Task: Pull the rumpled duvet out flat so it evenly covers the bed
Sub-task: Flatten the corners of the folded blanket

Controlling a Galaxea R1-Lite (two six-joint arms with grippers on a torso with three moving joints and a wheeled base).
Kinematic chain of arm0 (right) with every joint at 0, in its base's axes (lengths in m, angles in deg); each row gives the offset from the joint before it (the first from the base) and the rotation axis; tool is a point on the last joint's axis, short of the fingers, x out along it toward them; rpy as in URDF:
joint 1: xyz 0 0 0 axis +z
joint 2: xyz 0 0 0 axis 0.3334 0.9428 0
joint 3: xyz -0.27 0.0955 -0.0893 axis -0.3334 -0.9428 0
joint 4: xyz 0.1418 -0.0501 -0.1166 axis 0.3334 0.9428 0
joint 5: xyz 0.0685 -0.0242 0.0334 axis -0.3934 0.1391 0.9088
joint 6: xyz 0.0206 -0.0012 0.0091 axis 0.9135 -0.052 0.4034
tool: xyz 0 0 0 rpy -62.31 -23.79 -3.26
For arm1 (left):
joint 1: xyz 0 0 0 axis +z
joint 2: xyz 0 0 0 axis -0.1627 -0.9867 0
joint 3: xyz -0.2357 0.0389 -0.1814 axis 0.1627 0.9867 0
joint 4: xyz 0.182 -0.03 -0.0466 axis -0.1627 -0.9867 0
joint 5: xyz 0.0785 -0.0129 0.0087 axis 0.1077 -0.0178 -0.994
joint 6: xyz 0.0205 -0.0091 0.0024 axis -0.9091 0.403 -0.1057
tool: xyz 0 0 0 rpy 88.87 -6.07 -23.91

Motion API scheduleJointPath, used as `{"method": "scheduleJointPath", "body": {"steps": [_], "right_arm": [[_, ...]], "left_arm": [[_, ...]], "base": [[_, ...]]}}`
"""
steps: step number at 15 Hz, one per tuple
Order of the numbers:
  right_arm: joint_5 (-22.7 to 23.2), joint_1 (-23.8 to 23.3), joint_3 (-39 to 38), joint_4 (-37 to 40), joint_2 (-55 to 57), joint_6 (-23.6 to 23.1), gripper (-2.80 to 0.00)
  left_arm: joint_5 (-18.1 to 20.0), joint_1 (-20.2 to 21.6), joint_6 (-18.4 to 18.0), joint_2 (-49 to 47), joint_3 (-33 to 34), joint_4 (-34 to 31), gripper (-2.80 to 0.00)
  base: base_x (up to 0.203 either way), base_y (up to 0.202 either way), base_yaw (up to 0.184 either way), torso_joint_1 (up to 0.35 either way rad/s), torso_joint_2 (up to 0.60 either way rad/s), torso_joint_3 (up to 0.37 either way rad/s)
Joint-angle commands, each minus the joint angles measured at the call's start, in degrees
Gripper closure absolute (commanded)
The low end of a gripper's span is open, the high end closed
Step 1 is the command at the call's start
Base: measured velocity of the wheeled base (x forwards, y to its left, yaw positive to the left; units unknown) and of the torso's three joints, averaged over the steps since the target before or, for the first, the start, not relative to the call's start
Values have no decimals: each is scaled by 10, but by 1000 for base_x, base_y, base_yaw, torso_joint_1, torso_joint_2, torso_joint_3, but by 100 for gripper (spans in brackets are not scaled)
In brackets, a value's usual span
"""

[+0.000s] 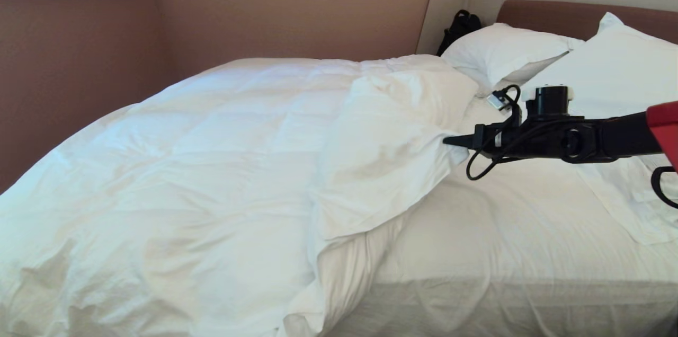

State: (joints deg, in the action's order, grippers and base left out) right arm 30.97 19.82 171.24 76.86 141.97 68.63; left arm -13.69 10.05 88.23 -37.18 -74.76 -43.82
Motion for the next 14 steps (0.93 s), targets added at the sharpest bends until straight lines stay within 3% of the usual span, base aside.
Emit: {"method": "scheduleJointPath", "body": {"steps": [1, 3, 5, 14], "right_arm": [[2, 0, -14, -1, -40, 0, 0], [-24, 1, -21, 8, -76, 1, 0], [-80, 1, -22, 35, -111, 2, 0], [-89, -11, -80, 39, -218, 2, 0]], "left_arm": [[0, 0, 0, 0, 0, 0, 0], [0, 0, 0, 0, 0, 0, 0], [0, 0, 0, 0, 0, 0, 0], [0, 0, 0, 0, 0, 0, 0]], "base": [[0, 0, 0, 0, 0, 0], [0, 0, 0, 0, 0, 0], [0, 0, 0, 0, 0, 0], [0, 0, 0, 0, 0, 0]]}}
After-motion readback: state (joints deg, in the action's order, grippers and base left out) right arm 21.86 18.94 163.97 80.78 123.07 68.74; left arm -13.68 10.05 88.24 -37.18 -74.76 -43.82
